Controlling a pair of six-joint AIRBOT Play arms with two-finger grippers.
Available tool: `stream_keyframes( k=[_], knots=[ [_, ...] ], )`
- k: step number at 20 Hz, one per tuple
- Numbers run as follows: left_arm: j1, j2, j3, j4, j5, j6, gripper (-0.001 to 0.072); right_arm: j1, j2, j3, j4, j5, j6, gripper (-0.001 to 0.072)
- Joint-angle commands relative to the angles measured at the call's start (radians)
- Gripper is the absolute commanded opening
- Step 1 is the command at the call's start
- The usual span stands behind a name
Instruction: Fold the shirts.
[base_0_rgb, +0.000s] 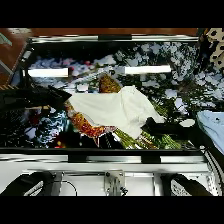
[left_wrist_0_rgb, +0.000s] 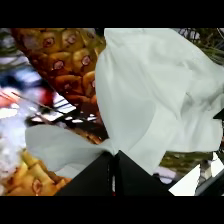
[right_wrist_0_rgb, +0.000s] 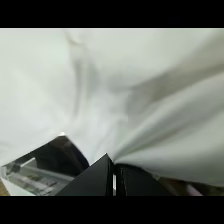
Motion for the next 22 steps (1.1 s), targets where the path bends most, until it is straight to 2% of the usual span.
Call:
stream_keyframes(
  k=[1,3,4,6,7,10,12,14,16,18,22],
  knots=[
    [0.093,0.000,0.116,0.000,0.035,-0.092,0.0031,0.013,0.102,0.174,0.023,0.212,-0.120,0.0070],
    [0.165,0.000,0.245,0.000,0.048,-0.211,0.0031,0.013,0.221,0.380,-0.007,0.350,-0.205,0.0070],
    [0.202,0.000,0.319,0.000,0.048,-0.262,0.0031,0.013,0.286,0.511,-0.054,0.380,-0.192,0.0069],
    [0.266,0.002,0.447,0.000,0.045,-0.321,0.0031,0.013,0.394,0.780,-0.188,0.335,-0.115,0.0069],
    [0.299,0.004,0.501,0.001,0.036,-0.323,0.0032,0.013,0.436,0.896,-0.276,0.283,-0.065,0.0069],
    [0.400,0.004,0.578,0.035,-0.104,-0.323,0.0031,0.013,0.518,1.128,-0.507,0.214,0.089,0.0069],
    [0.455,0.001,0.578,0.042,-0.261,-0.323,0.0031,0.013,0.542,1.157,-0.527,0.271,0.137,0.0069],
    [0.463,0.002,0.578,0.041,-0.401,-0.322,0.0032,0.013,0.534,1.154,-0.522,0.402,0.173,0.0069],
    [0.463,0.010,0.579,0.001,-0.475,-0.319,0.0031,0.013,0.512,1.154,-0.511,0.512,0.181,0.0069],
    [0.463,0.026,0.583,-0.059,-0.480,-0.319,0.0031,0.013,0.504,1.154,-0.497,0.512,0.179,0.0069],
    [0.463,0.051,0.649,-0.129,-0.478,-0.318,0.0031,0.013,0.510,1.176,-0.494,0.390,0.171,0.0069]
  ],
)
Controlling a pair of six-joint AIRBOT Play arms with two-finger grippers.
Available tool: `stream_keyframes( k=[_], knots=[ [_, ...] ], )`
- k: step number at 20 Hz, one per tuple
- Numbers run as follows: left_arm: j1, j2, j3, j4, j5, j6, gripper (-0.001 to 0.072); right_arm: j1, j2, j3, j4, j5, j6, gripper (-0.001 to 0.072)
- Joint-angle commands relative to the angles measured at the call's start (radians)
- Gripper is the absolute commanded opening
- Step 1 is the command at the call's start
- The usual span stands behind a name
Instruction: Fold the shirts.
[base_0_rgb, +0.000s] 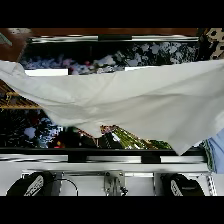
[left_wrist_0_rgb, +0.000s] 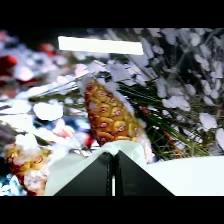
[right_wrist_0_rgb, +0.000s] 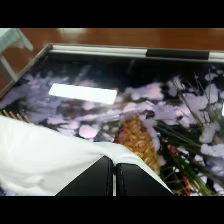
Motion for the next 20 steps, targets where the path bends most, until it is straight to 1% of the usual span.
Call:
stream_keyframes(
  k=[1,2,3,6,9,11,12,14,16,17,18,20],
  knots=[
    [0.004,0.022,0.072,-0.056,-0.030,0.026,0.0031,0.001,0.003,0.032,-0.002,-0.058,0.000,0.0069],
    [0.004,0.032,0.109,-0.056,-0.028,0.087,0.0031,0.001,0.003,0.048,-0.005,-0.054,0.000,0.0069],
    [0.004,0.047,0.141,-0.055,-0.013,0.120,0.0031,0.001,0.003,0.065,-0.005,-0.041,0.001,0.0069],
    [0.004,0.116,0.213,-0.013,0.063,0.124,0.0031,0.001,0.003,0.125,-0.009,0.051,0.020,0.0069],
    [0.004,0.213,0.223,0.089,0.105,0.123,0.0031,0.001,0.003,0.173,-0.012,0.143,0.076,0.0069],
    [0.004,0.265,0.222,0.159,0.068,0.084,0.0031,0.001,0.002,0.179,-0.028,0.182,0.106,0.0069],
    [0.004,0.278,0.222,0.184,0.026,0.066,0.0031,0.001,-0.002,0.177,-0.042,0.200,0.113,0.0069],
    [0.004,0.284,0.222,0.241,-0.075,0.051,0.0030,0.001,-0.019,0.178,-0.112,0.267,0.149,0.0069],
    [0.004,0.280,0.210,0.304,-0.101,0.051,0.0030,0.001,-0.052,0.178,-0.213,0.343,0.198,0.0069],
    [0.004,0.275,0.202,0.310,-0.101,0.051,0.0030,0.001,-0.069,0.178,-0.246,0.355,0.215,0.0069],
    [0.004,0.268,0.187,0.297,-0.101,0.033,0.0030,0.001,-0.093,0.178,-0.251,0.351,0.231,0.0069],
    [0.004,0.256,0.098,0.211,-0.102,-0.031,0.0030,0.001,-0.158,0.177,-0.212,0.351,0.248,0.0069]
  ],
)
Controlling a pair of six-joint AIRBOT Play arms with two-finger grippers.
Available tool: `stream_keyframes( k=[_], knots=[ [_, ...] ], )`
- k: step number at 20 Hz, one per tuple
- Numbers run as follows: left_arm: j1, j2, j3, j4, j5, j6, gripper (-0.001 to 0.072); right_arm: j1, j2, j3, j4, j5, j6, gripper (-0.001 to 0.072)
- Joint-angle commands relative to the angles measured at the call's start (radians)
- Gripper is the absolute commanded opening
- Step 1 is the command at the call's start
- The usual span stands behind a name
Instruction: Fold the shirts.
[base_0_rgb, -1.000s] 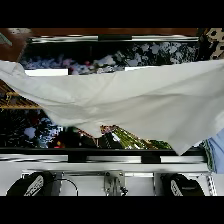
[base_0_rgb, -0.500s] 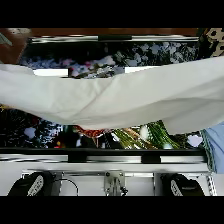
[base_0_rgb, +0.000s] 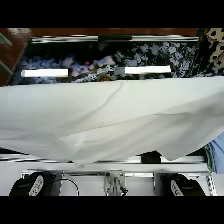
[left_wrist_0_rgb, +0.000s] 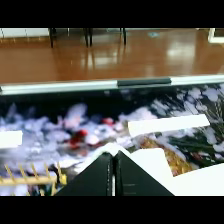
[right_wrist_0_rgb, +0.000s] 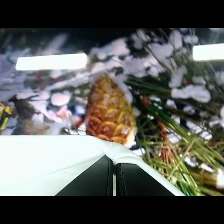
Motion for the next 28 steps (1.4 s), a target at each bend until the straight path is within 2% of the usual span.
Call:
stream_keyframes(
  k=[1,3,5,7,9,11,14,17,18,19,20,21,22,24,25,26,28],
  knots=[
    [0.000,-0.011,-0.145,-0.082,-0.024,-0.069,0.0030,0.001,-0.108,0.001,0.011,0.048,0.050,0.0069],
    [0.001,-0.012,-0.324,-0.082,-0.021,-0.068,0.0031,0.001,-0.195,-0.043,0.031,0.068,-0.014,0.0069],
    [0.001,-0.026,-0.536,-0.021,0.050,-0.024,0.0031,0.001,-0.286,-0.148,-0.063,0.062,-0.093,0.0069],
    [0.000,-0.085,-0.742,-0.008,0.212,-0.008,0.0031,0.001,-0.397,-0.269,-0.126,-0.033,-0.114,0.0070],
    [0.000,-0.208,-0.864,-0.089,0.422,0.018,0.0031,0.001,-0.534,-0.327,-0.125,-0.197,-0.114,0.0070],
    [-0.006,-0.376,-0.870,-0.229,0.566,0.111,0.0032,0.001,-0.664,-0.327,-0.120,-0.382,-0.077,0.0070],
    [-0.043,-0.608,-0.803,-0.404,0.665,0.169,0.0032,0.001,-0.794,-0.327,-0.054,-0.650,0.032,0.0076],
    [-0.100,-0.777,-0.761,-0.422,0.684,0.171,0.0033,0.009,-0.896,-0.327,0.101,-0.719,0.057,0.0077],
    [-0.114,-0.813,-0.761,-0.423,0.684,0.166,0.0050,0.013,-0.922,-0.327,0.156,-0.715,0.052,0.0115],
    [-0.118,-0.835,-0.760,-0.428,0.684,0.143,0.0165,0.013,-0.933,-0.327,0.217,-0.715,0.040,0.0390],
    [-0.109,-0.840,-0.752,-0.432,0.669,0.124,0.0372,0.006,-0.931,-0.324,0.272,-0.708,-0.006,0.0615],
    [-0.089,-0.837,-0.731,-0.428,0.624,0.135,0.0583,-0.009,-0.922,-0.307,0.304,-0.663,-0.065,0.0630],
    [-0.055,-0.835,-0.698,-0.415,0.547,0.167,0.0667,-0.029,-0.906,-0.285,0.286,-0.599,-0.104,0.0630],
    [0.035,-0.835,-0.621,-0.311,0.341,0.166,0.0641,-0.090,-0.854,-0.262,0.137,-0.423,-0.119,0.0630],
    [0.082,-0.835,-0.602,-0.243,0.233,0.140,0.0488,-0.128,-0.827,-0.262,0.031,-0.306,-0.119,0.0625],
    [0.122,-0.835,-0.604,-0.194,0.143,0.134,0.0355,-0.163,-0.810,-0.263,-0.071,-0.190,-0.124,0.0561],
    [0.187,-0.835,-0.658,-0.147,0.042,0.135,0.0350,-0.238,-0.778,-0.286,-0.198,0.000,-0.174,0.0550]
  ],
)
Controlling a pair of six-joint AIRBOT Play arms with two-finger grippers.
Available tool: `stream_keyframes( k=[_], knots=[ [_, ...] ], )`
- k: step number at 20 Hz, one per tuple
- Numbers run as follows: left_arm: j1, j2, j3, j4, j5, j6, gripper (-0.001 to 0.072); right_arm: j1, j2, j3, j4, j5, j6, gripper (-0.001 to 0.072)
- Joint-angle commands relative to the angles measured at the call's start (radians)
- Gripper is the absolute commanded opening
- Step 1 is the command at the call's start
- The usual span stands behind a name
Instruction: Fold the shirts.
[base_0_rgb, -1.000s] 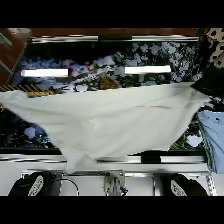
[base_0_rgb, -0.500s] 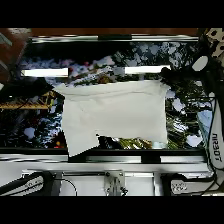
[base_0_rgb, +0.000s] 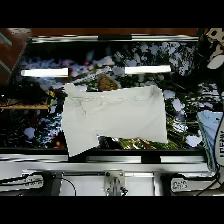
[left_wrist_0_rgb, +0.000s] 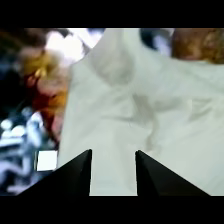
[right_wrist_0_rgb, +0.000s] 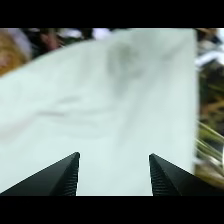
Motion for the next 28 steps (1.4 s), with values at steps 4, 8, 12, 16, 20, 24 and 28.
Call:
stream_keyframes(
  k=[4,8,12,16,20,24,28],
  knots=[
    [0.098,-0.006,-0.234,0.092,-0.154,0.045,0.0633,-0.227,0.153,-0.190,-0.064,0.319,-0.082,0.0560],
    [0.036,-0.021,-0.344,0.060,0.018,0.048,0.0625,-0.246,0.184,-0.276,-0.030,0.284,-0.093,0.0560],
    [-0.034,-0.082,-0.343,0.026,0.060,0.048,0.0625,-0.246,0.184,-0.275,-0.002,0.232,-0.093,0.0560],
    [-0.077,-0.097,-0.343,-0.026,0.098,0.052,0.0606,-0.246,0.184,-0.275,-0.008,0.231,-0.097,0.0560],
    [-0.123,-0.100,-0.343,-0.063,0.085,0.051,0.0155,-0.246,0.184,-0.292,-0.040,0.235,-0.097,0.0611],
    [-0.121,-0.094,-0.319,-0.077,0.000,0.119,0.0032,-0.245,0.184,-0.497,-0.039,0.264,-0.135,0.0666],
    [-0.119,-0.047,-0.299,-0.078,-0.035,0.130,0.0031,-0.245,0.184,-0.683,-0.013,0.198,-0.168,0.0665]
  ],
)
